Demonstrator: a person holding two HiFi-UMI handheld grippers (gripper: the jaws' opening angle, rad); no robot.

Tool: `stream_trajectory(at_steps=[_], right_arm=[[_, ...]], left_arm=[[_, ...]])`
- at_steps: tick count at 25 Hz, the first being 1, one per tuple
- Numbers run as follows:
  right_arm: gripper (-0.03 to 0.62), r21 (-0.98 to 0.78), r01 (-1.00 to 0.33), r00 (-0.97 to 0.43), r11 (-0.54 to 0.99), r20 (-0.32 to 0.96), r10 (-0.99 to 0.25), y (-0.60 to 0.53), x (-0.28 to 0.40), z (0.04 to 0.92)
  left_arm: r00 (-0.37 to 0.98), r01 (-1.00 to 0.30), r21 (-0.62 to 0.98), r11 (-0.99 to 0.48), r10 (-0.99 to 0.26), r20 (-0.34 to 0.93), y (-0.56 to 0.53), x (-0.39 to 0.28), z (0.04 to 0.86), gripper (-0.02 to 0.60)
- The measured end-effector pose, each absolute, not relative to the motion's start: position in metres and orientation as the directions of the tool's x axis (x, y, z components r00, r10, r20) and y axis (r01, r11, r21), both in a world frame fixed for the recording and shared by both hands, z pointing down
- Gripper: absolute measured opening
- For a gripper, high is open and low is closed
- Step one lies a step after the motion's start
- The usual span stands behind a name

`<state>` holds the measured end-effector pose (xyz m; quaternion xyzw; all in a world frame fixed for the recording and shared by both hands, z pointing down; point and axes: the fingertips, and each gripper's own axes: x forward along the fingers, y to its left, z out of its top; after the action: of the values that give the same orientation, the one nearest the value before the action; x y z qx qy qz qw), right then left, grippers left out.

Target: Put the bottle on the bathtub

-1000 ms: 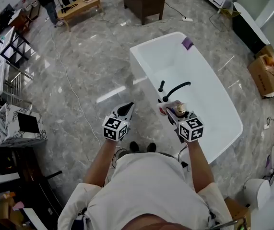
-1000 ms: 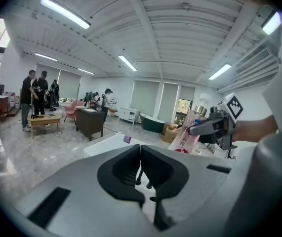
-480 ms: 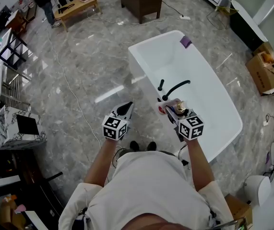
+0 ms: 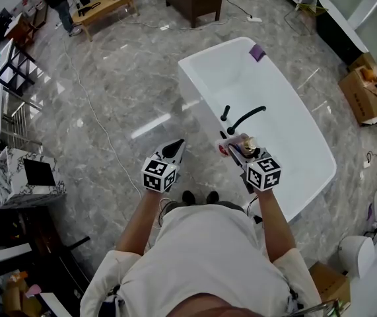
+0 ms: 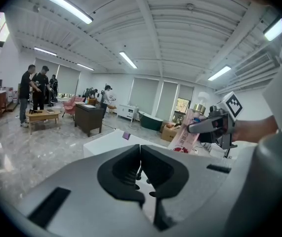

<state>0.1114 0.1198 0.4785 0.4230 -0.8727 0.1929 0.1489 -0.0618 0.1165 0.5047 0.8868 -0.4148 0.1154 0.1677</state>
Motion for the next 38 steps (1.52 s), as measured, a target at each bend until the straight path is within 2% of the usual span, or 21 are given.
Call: stream_trajectory(at_steps=[25, 38], right_arm=[[0.235, -0.205, -0.82, -0.564, 0.535, 0.45, -0.692, 0.101, 0.07, 0.495], [0.235, -0.195, -0.812, -0.571, 0.551, 0.464, -0.677, 0.027, 0.067, 0.507]], left_arm=[[0.641, -0.764, 0.2, -0.614, -0.683, 0.349, 0.097, -0.103, 0.512, 0.009], [0.61, -0.789, 0.217, -0.574, -0.697, 0.376, 0.034, -0.107, 0.527, 0.009]])
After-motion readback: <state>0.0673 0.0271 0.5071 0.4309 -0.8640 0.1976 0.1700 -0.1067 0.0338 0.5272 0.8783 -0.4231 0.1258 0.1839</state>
